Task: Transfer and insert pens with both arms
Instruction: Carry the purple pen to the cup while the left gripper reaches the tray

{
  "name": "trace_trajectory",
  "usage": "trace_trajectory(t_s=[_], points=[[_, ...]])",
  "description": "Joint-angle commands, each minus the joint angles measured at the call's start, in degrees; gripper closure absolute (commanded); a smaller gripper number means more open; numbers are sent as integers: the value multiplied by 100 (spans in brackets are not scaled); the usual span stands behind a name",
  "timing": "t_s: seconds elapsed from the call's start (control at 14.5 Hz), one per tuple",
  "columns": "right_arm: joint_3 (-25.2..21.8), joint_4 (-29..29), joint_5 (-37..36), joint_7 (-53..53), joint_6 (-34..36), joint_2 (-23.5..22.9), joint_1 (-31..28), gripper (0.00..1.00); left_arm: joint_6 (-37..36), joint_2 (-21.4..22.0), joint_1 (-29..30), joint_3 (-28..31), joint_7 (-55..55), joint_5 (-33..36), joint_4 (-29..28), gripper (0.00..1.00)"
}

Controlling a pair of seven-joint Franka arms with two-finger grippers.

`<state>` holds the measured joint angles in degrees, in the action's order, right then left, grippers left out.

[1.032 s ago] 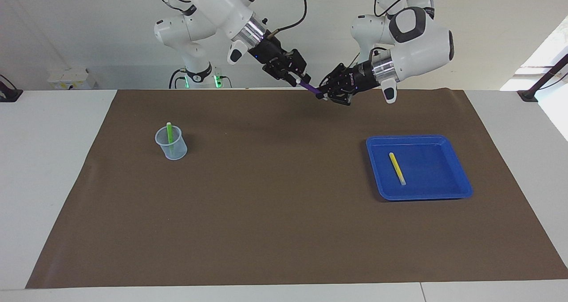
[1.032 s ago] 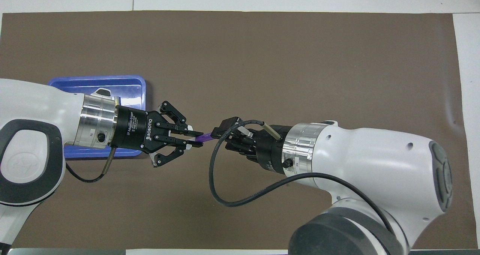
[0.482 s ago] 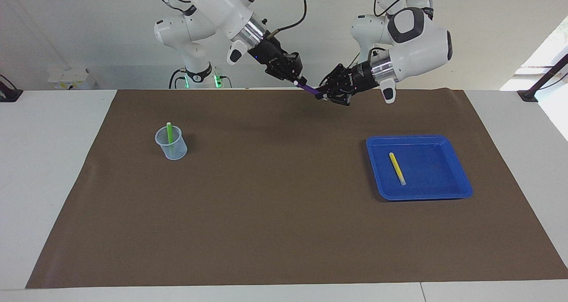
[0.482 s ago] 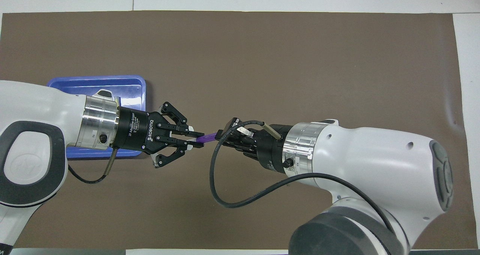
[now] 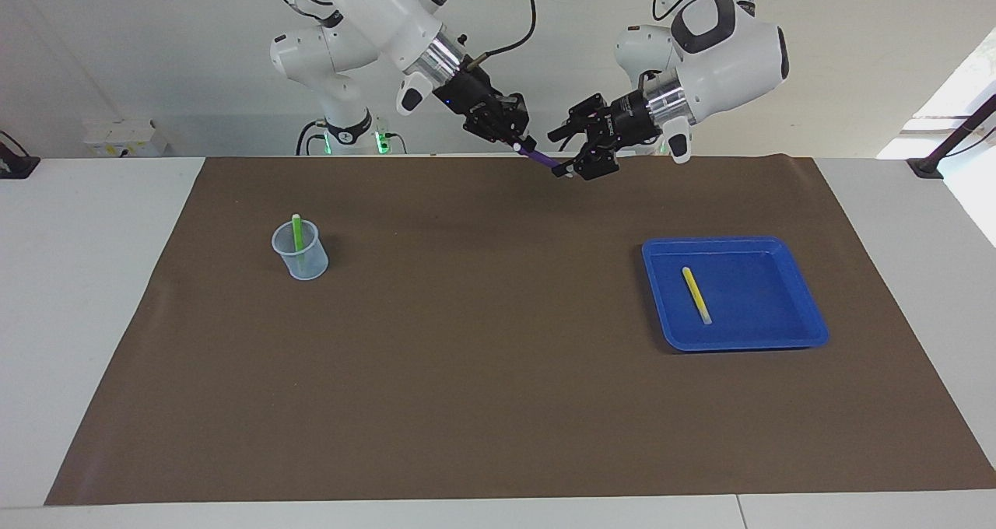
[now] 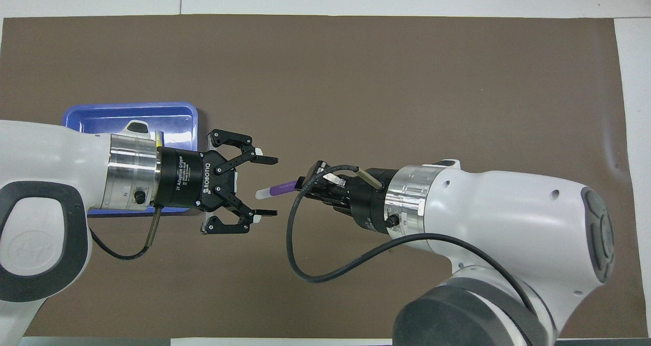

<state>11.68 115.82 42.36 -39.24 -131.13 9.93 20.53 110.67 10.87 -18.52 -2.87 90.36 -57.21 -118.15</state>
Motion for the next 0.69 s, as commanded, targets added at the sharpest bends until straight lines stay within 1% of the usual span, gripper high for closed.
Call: trace_trajectory(t_s=[0.0,0.14,0.21,0.28,0.41,0.62], points=[[19,-225,-578,608,787,-18,-320,100,148,143,-72,58,-9,611,-138,0],[1,-437,-729,1030,1456,-27,-636,100,139,134,-37,58,-123,1218,-138,0],[-8,-507,-869,1328,1781,-1,-812,100,122,134,-20,58,-271,1386,-146,0],[1,-612,-1044,1644,2132,17,-953,100,104,134,-11,58,-525,1484,-155,0],[-16,-797,-1579,2164,2574,17,-1138,100,-53,134,-11,58,-1219,1869,-155,0],[-43,-1052,-2064,3015,3443,105,-1681,100,-177,82,42,93,-2045,2782,-147,0]])
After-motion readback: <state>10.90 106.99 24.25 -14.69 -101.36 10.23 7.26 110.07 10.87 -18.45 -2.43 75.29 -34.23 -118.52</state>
